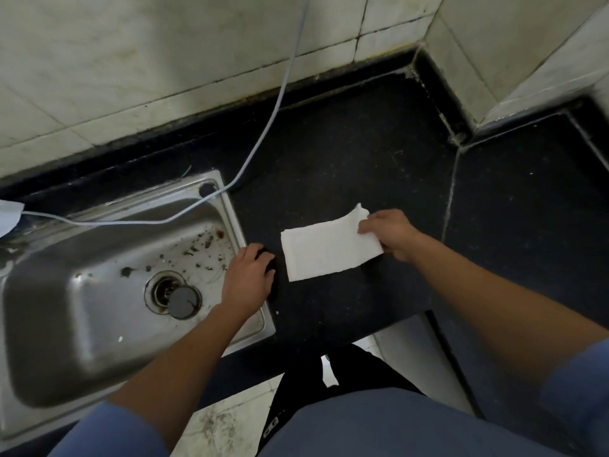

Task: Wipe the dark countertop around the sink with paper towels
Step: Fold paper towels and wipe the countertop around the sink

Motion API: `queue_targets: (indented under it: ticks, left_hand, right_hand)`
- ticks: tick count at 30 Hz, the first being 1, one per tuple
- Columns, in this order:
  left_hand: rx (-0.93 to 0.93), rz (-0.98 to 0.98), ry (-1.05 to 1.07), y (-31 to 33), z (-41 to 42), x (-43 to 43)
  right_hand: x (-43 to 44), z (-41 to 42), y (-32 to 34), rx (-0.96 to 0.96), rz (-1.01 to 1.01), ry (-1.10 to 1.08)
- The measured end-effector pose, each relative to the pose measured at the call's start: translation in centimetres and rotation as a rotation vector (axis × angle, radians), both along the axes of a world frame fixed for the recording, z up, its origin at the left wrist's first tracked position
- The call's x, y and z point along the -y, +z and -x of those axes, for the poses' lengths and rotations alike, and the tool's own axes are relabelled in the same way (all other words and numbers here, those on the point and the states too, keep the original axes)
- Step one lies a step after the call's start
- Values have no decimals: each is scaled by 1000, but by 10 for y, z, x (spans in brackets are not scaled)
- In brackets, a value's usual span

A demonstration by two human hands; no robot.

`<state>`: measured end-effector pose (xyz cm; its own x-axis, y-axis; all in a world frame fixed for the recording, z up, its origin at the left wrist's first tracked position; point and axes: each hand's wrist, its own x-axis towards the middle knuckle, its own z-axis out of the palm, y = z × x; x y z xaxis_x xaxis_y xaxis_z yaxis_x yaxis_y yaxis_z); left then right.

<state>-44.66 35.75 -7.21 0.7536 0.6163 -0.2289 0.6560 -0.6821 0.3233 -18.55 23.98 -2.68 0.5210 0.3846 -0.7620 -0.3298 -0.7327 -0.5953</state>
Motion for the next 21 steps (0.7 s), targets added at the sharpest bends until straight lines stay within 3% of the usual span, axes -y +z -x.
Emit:
queue_targets:
  ticks: [4,9,16,21]
  left_hand:
    - [58,13,127,3,25,-9]
    - [37,39,187,6,48,-14]
    - [63,32,146,4,36,-15]
    - [81,-35,-152,13,-16,7]
  right_hand:
    - [-35,50,-6,127,-59,178]
    - [-53,104,-31,372,18,505]
    - [-39,100,-34,437,-82,691]
    - [-1,65,-36,991,-201,1016]
